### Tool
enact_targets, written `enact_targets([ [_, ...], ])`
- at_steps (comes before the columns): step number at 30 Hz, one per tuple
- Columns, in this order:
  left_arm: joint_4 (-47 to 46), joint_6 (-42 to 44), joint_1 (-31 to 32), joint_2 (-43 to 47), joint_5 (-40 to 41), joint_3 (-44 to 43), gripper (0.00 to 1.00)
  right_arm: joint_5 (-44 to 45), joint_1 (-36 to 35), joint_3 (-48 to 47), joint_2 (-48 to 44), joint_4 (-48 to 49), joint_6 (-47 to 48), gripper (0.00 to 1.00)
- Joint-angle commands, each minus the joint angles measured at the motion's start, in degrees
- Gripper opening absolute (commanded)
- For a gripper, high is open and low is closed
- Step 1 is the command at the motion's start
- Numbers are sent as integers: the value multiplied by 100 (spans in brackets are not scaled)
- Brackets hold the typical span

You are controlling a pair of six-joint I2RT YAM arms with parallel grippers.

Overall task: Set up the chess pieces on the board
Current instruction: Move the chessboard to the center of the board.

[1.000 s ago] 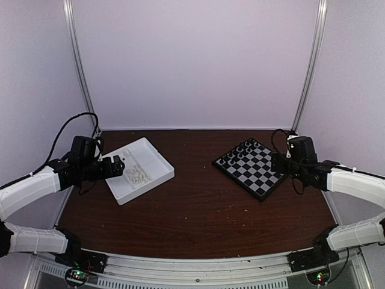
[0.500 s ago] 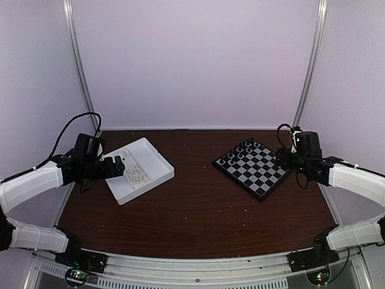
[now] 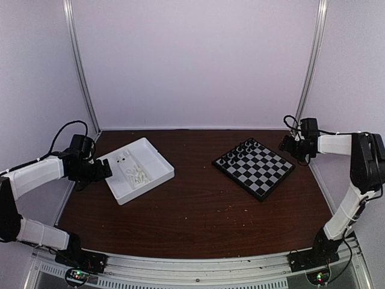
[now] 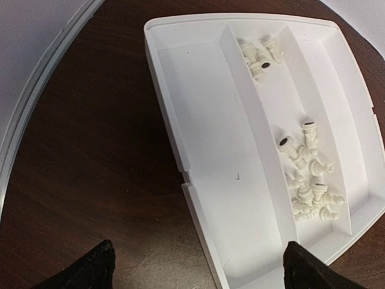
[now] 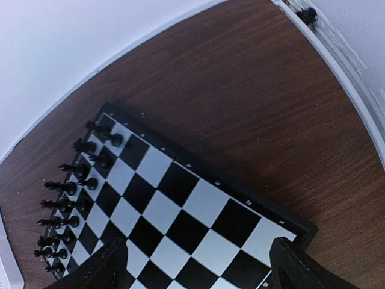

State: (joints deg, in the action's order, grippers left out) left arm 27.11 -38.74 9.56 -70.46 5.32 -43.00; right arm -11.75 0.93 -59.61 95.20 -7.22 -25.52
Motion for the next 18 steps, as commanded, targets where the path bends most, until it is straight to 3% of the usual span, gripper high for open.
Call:
enact_targets([
  [1, -9, -21, -247, -98, -417, -104, 98, -808, 469, -570, 702, -161, -275, 84],
  [5, -138, -41, -416, -117, -531, 0, 98, -1105, 667, -1156, 1272, -306, -154, 84],
  [12, -307, 33, -557, -249, -933, 33, 98, -1228, 803, -2383, 2209, -1536, 494, 84],
  [18, -434, 95, -558, -417, -1121, -20, 98, -1728, 874, -2620, 2621, -1772, 530, 81],
])
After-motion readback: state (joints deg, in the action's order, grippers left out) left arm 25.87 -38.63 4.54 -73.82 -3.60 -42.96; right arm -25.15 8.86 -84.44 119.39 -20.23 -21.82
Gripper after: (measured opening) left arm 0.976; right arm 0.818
